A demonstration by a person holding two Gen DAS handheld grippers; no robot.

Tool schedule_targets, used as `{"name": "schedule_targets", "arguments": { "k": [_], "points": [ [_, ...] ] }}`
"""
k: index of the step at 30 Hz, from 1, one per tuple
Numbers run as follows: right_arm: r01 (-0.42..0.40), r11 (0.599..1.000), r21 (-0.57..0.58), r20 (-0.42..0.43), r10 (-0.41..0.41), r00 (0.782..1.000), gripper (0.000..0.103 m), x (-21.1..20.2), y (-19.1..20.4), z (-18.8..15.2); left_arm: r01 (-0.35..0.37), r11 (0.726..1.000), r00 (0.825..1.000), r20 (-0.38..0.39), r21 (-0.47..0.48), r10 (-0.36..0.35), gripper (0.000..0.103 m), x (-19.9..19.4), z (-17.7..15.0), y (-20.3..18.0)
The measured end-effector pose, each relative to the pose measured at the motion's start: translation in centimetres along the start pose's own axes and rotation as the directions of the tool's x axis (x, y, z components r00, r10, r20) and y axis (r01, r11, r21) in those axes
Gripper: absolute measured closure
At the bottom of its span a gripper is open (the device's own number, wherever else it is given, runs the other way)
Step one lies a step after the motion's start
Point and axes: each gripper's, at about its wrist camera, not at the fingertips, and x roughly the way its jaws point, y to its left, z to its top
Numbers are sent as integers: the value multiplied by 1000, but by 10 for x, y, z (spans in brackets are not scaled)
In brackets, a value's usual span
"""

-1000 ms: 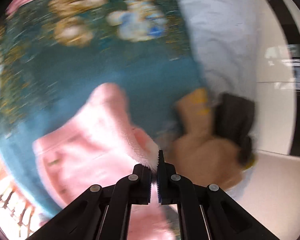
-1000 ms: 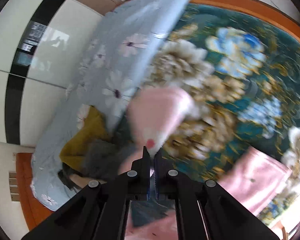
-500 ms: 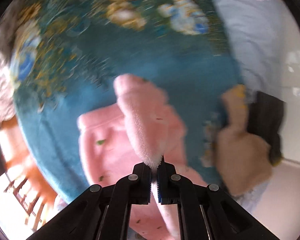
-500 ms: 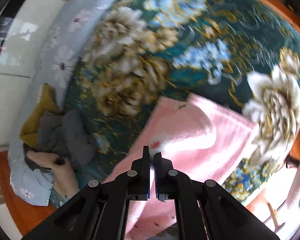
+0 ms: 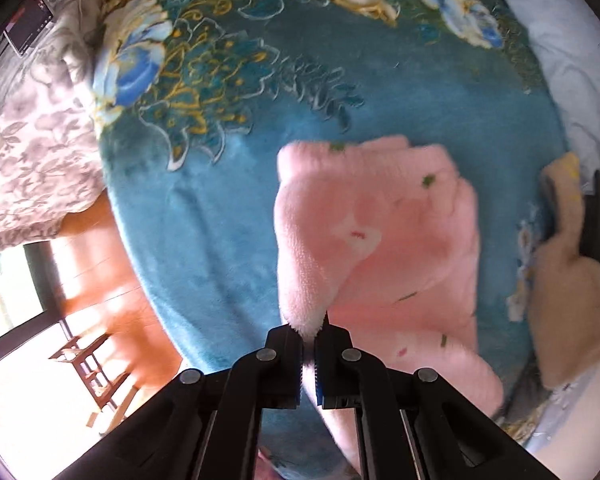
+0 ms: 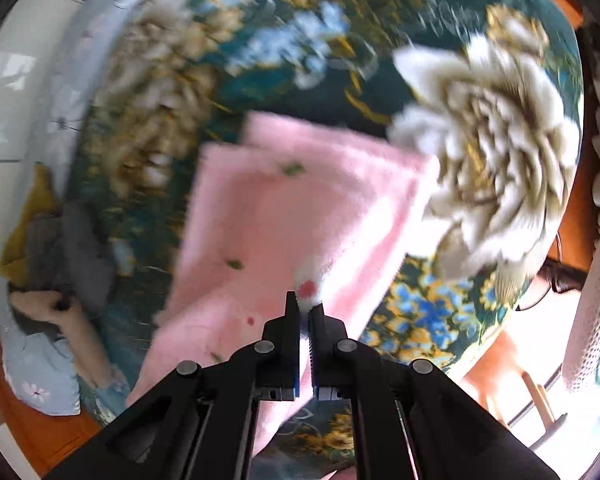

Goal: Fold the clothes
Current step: 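Open both grippers and release the folded pink pants on the blanket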

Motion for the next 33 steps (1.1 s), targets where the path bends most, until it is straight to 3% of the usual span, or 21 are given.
{"name": "schedule_targets", "arguments": {
  "k": [3,6,8,9,10,12,15,19,23,25,30,33],
  "points": [
    [24,1000,-16,-8,-24,1000,98,12,-6,1,-57,998,998,9,21,57,95,4,-1,-11],
    [25,999,-31,-11,-25,1000,97,12,-15,4,-80,996,997,-7,-23,80,94,2,1,-3],
    [11,1000,-24,3,-11,1000,92,6,-24,7,-101,993,995,-16,-58,101,85,-9,-1,15],
    [5,1000,-18,13,-4,1000,82,2,-29,9,-120,990,993,-16,-79,119,71,-12,-2,17],
    [4,1000,-12,27,-3,1000,72,-4,-35,11,-130,986,991,-5,-100,131,63,-16,-4,18],
    [-1,1000,-7,56,1,998,70,-15,-45,17,-131,981,990,38,-143,138,62,-27,-8,18],
    [-30,999,-38,100,33,994,70,-34,-50,33,-77,985,990,108,-153,94,61,-49,-14,7],
    [-90,979,-183,92,108,990,64,-37,-21,62,12,999,989,147,-35,-7,57,-79,-43,-39],
    [-116,931,-347,4,125,992,63,-9,18,82,51,991,987,143,121,-69,50,-99,-85,-87],
    [-122,906,-405,-42,115,992,53,7,31,89,42,983,989,132,180,-67,50,-103,-109,-105],
    [-115,873,-474,-122,65,990,52,43,36,107,13,975,996,88,221,-33,49,-99,-145,-124],
    [-185,869,-458,-199,103,975,52,59,30,113,-11,970,997,78,241,-8,49,-94,-160,-137]
  ]
}}
